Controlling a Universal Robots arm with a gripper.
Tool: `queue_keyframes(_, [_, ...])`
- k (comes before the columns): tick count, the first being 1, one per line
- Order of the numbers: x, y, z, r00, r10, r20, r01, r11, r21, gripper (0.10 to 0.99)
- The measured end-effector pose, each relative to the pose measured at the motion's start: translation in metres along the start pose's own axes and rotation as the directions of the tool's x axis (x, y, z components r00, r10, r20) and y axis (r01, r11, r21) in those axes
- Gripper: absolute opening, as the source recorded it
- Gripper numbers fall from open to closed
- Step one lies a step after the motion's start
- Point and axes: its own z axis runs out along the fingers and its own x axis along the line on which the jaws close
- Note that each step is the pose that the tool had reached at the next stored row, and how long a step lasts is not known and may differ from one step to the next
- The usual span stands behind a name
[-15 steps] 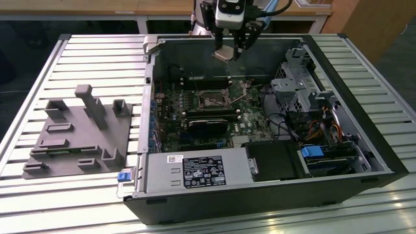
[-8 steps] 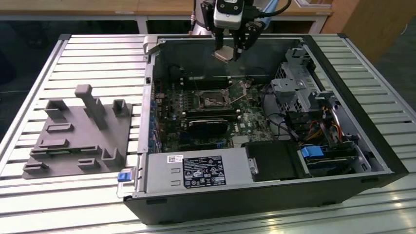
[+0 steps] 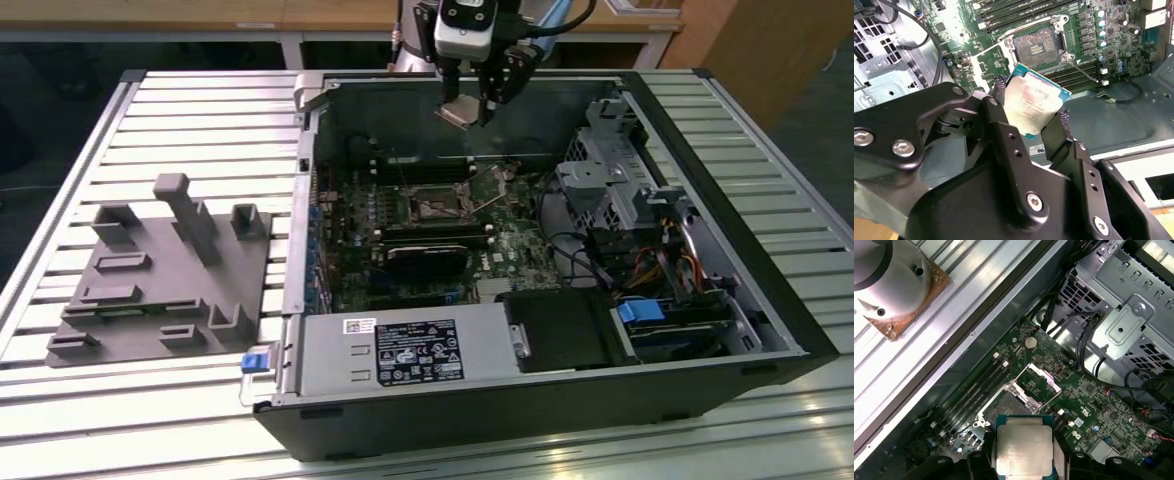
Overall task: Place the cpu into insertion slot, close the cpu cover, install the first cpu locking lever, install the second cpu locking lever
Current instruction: 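Place the cpu into insertion slot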
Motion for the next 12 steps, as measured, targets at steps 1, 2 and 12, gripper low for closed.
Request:
queue_keyframes(1, [0.0000, 0.0000, 0.0001, 1.0000, 0.005, 0.0003, -0.005, 1.0000, 0.000, 0.537])
queue_keyframes(2, [0.0000, 0.0000, 0.0002, 1.0000, 0.009, 0.0007, -0.009, 1.0000, 0.000, 0.537])
queue_keyframes(12, [0.0000, -0.0001, 0.0011, 0.9985, 0.055, 0.0048, -0.055, 0.9985, -0.001, 0.537])
